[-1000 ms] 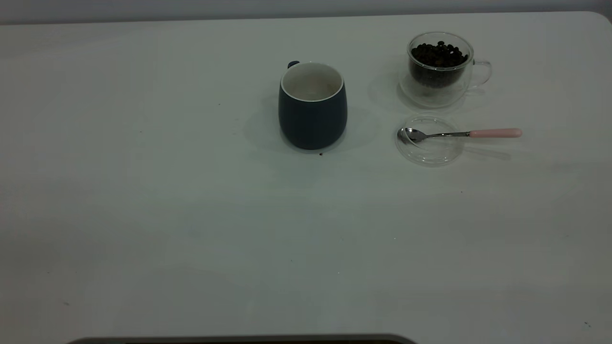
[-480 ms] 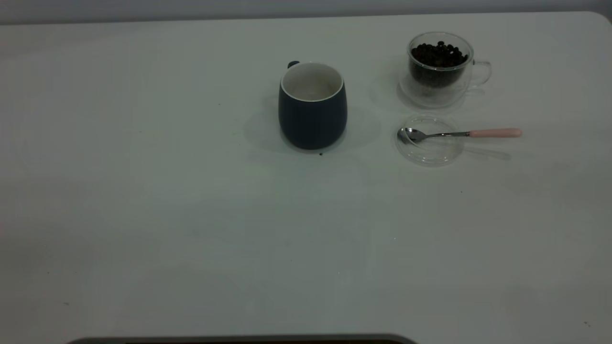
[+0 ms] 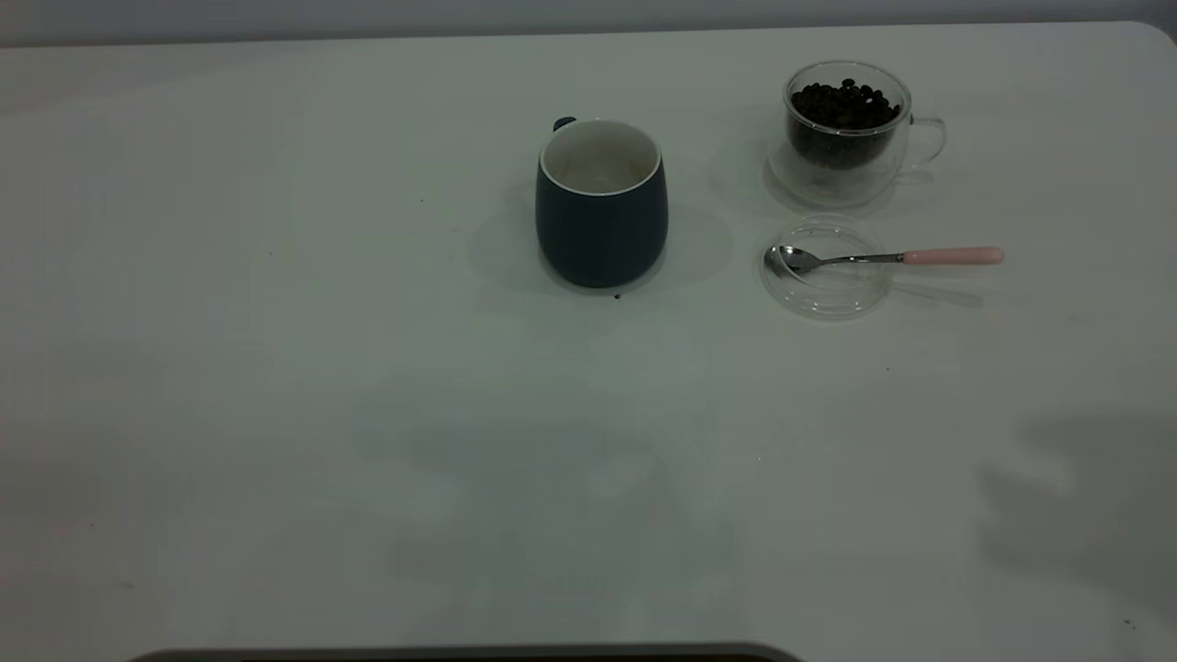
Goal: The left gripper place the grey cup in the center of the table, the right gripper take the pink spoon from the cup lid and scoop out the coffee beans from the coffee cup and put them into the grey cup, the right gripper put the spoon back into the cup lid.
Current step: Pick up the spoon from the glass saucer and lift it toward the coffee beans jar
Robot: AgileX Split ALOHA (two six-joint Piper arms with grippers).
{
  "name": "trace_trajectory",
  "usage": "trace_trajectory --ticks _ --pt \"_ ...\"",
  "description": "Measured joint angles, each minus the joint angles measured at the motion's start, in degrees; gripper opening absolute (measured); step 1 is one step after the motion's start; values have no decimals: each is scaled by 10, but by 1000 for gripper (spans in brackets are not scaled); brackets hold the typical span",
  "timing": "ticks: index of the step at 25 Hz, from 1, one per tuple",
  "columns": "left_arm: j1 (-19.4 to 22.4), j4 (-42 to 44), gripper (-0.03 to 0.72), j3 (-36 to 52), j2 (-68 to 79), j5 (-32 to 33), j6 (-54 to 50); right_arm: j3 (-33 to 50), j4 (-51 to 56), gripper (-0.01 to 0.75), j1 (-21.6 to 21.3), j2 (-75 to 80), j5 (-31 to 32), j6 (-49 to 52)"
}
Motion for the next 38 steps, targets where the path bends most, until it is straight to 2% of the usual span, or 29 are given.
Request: trace_trajectory --ticks 5,9,13,17,27,38 --pt "0 0 586 0 0 0 0 0 50 591 -11 103 -43 -38" --pt "0 0 586 0 0 0 0 -3 122 591 -77 179 -46 -118" --pt "0 0 586 0 0 0 0 -4 216 591 -155 261 -16 -238" --pt "0 0 586 0 0 0 0 -5 287 591 -194 345 -10 -328" --pt "0 0 586 0 0 0 0 -11 490 591 -200 543 -38 -539" --pt "0 0 586 0 0 0 0 -29 554 591 -209 656 -58 -653"
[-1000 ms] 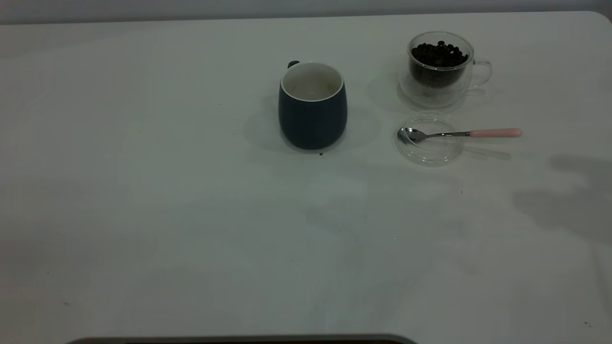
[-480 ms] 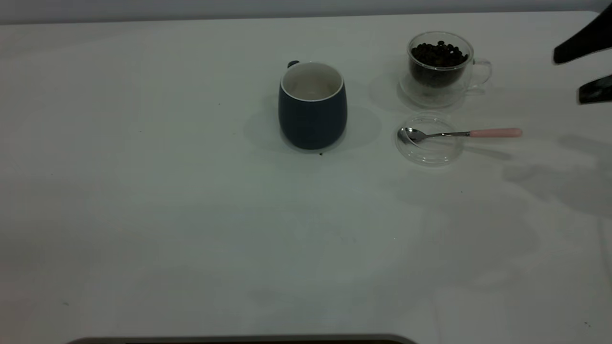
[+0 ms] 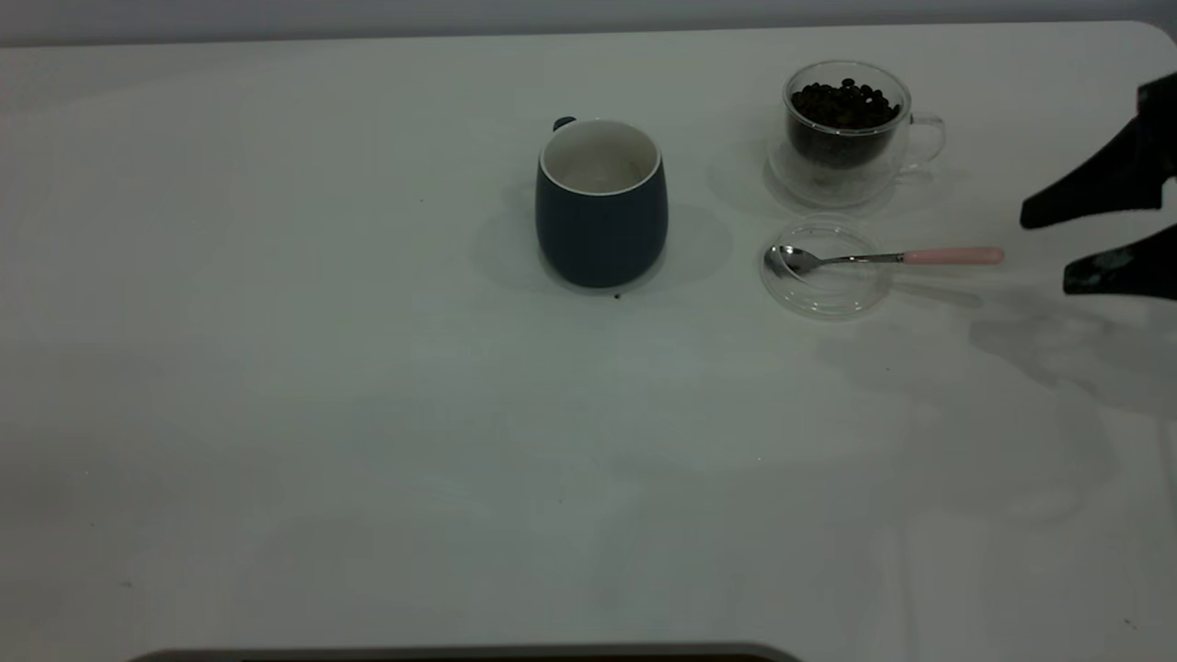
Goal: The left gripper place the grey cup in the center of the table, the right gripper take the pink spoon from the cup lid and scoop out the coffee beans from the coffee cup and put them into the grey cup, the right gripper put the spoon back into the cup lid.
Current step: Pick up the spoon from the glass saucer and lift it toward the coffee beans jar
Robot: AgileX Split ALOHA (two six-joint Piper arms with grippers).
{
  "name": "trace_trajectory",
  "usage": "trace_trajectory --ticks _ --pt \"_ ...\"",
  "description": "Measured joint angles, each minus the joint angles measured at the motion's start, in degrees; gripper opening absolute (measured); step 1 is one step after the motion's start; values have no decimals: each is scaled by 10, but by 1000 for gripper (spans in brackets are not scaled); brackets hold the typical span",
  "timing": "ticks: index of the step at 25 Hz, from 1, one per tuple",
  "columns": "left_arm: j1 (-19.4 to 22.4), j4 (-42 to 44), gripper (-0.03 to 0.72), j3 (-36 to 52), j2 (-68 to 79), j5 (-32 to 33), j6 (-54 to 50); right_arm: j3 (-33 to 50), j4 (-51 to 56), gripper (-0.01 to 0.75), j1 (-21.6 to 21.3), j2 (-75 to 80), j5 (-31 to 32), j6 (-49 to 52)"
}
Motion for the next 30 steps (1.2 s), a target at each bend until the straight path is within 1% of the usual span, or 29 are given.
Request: trace_trajectory --ticks 6,9,13,22,30 --pt "0 0 586 0 0 0 -1 -39 26 591 -3 55 -2 -23" --pt "0 0 586 0 0 0 -1 -43 67 591 -3 74 1 -56" --pt "0 0 586 0 0 0 -1 -44 126 591 -1 96 20 -108" --pt "0 0 586 0 0 0 -1 -44 204 591 33 126 47 -172" --pt "0 0 586 0 0 0 -1 -61 210 591 68 135 51 -174"
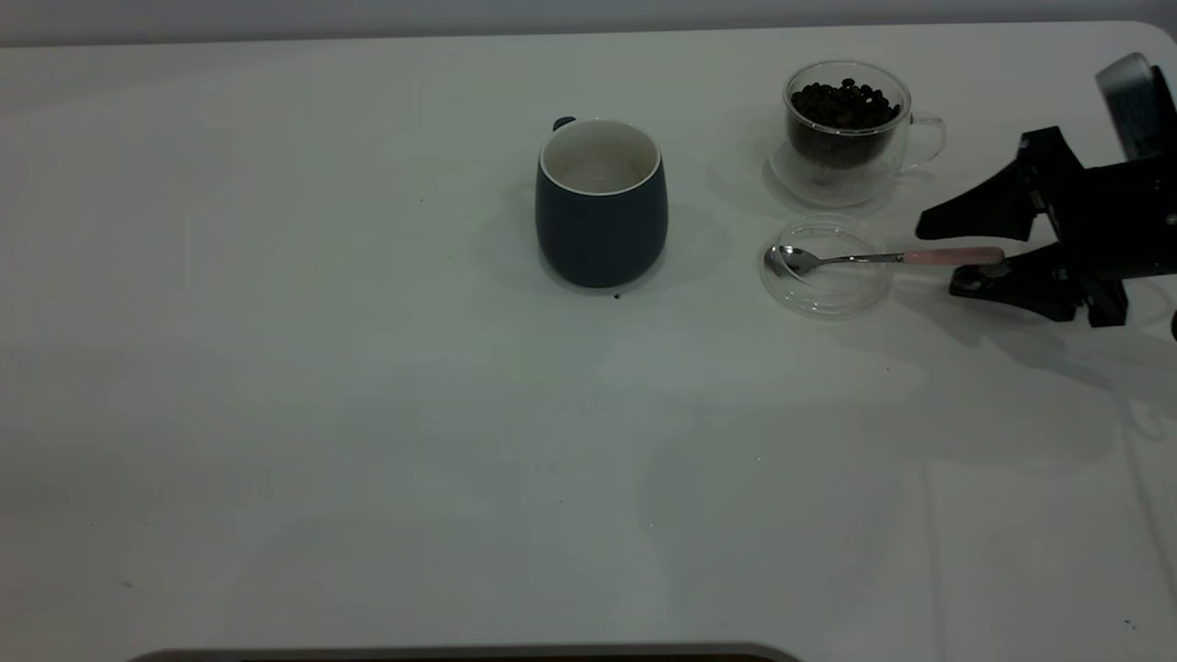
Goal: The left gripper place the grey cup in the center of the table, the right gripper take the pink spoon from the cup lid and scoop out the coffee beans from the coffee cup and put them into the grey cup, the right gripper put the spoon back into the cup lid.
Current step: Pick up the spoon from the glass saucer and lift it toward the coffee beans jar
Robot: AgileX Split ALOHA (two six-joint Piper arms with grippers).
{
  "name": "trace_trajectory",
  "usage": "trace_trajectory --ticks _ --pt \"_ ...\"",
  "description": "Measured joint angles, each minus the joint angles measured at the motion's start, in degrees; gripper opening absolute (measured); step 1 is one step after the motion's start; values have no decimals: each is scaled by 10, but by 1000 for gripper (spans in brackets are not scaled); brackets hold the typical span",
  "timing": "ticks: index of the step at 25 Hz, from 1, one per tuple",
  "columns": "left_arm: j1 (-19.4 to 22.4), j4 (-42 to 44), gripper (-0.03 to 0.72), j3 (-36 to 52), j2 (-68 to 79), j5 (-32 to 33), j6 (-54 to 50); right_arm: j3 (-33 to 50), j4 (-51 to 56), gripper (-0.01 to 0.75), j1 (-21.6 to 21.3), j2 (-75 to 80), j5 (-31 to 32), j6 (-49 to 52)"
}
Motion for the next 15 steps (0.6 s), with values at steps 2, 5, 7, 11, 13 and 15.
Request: trace_trajectory --ticks 2,5,7,11,13,15 --pt "0 0 586 0 0 0 0 0 0 591 5 0 0 2" --pt "0 0 586 0 0 0 1 0 0 571 5 0 0 2" --pt "0 0 586 0 0 0 1 0 0 526 5 0 0 2" --pt "0 0 586 0 0 0 1 0 0 374 5 0 0 2" --pt "0 0 586 0 0 0 1 0 0 285 5 0 0 2" --pt "0 0 586 0 0 0 1 0 0 204 5 0 0 2"
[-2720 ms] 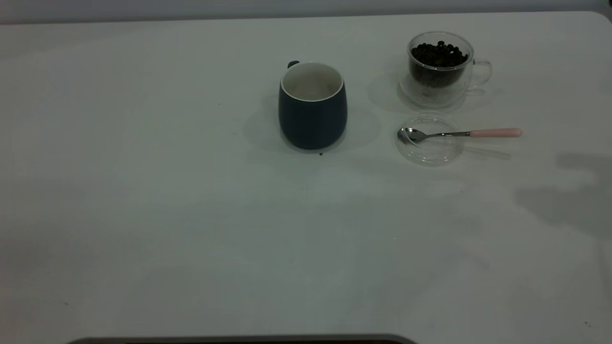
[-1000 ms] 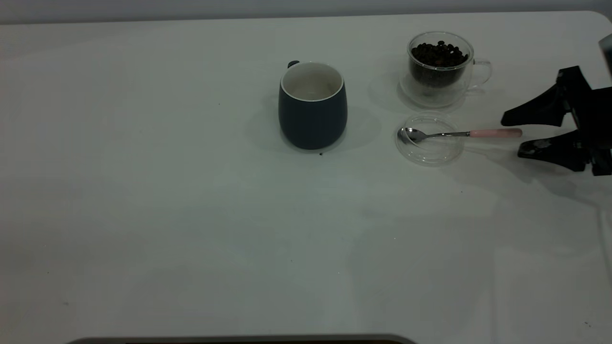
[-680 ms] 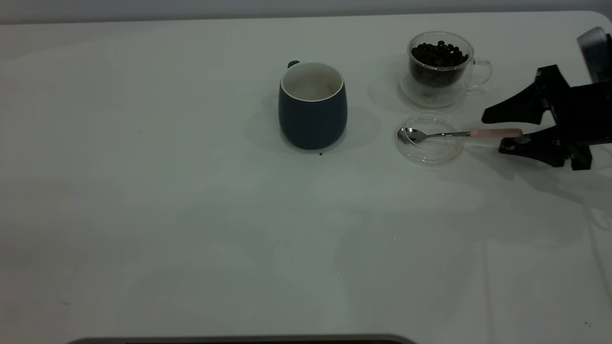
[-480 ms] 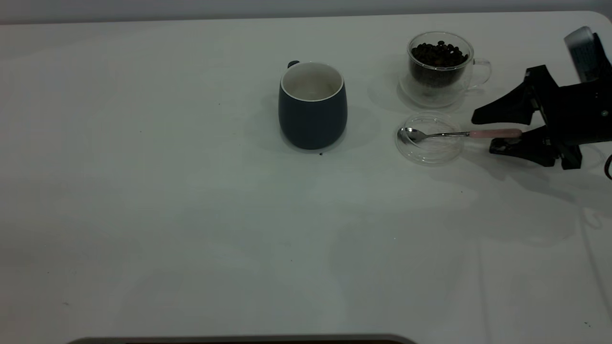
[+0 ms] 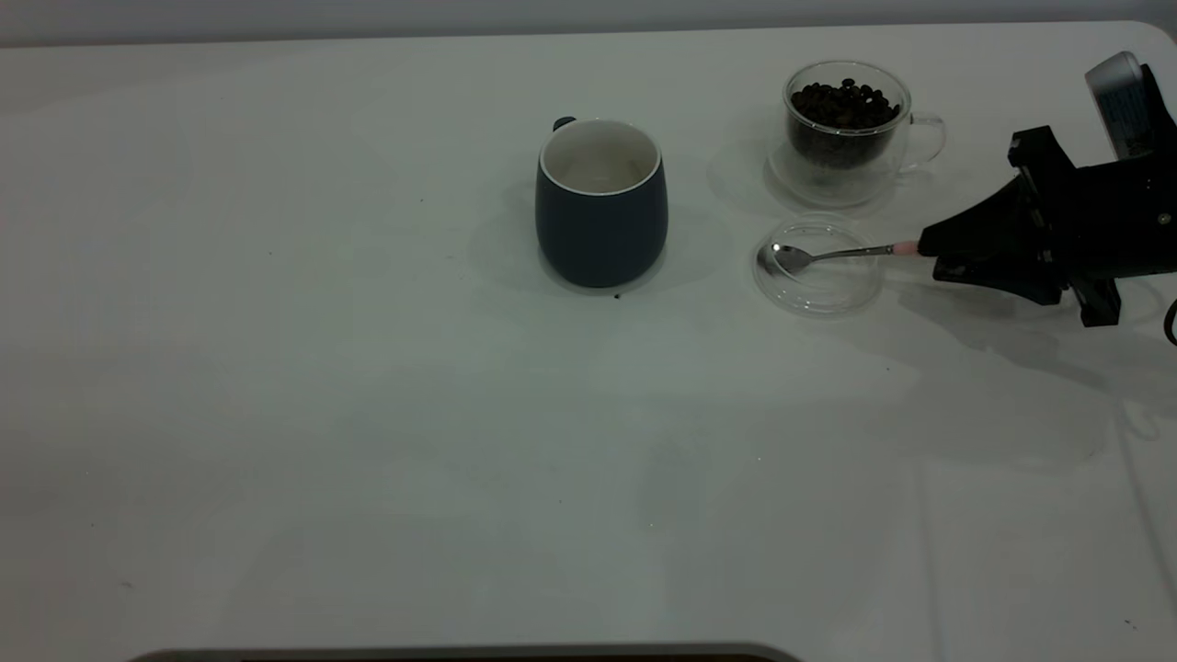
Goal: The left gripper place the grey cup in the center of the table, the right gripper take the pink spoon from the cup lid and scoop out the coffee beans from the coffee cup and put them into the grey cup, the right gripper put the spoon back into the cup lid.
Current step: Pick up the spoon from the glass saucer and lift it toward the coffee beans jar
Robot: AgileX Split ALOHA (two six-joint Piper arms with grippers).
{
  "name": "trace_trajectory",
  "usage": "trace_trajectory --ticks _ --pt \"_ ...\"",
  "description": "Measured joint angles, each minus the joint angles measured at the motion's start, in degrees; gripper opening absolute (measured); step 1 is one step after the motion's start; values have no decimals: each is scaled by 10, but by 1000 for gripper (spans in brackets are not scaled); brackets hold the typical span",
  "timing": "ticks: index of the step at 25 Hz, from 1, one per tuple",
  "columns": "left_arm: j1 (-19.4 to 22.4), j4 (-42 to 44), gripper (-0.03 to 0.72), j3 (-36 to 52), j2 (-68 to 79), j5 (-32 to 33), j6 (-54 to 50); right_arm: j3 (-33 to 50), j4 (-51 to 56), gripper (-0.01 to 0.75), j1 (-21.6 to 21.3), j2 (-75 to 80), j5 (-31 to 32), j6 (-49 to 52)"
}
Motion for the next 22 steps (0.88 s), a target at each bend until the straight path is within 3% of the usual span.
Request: trace_trajectory --ticks 4,15,22 --pt "0 0 586 0 0 0 0 -1 0 109 -1 -1 22 -8" --pt "0 0 586 0 0 0 0 12 -107 110 -35 -60 27 21" --pt "0 0 586 0 0 0 -1 65 -89 110 -37 -167 26 22"
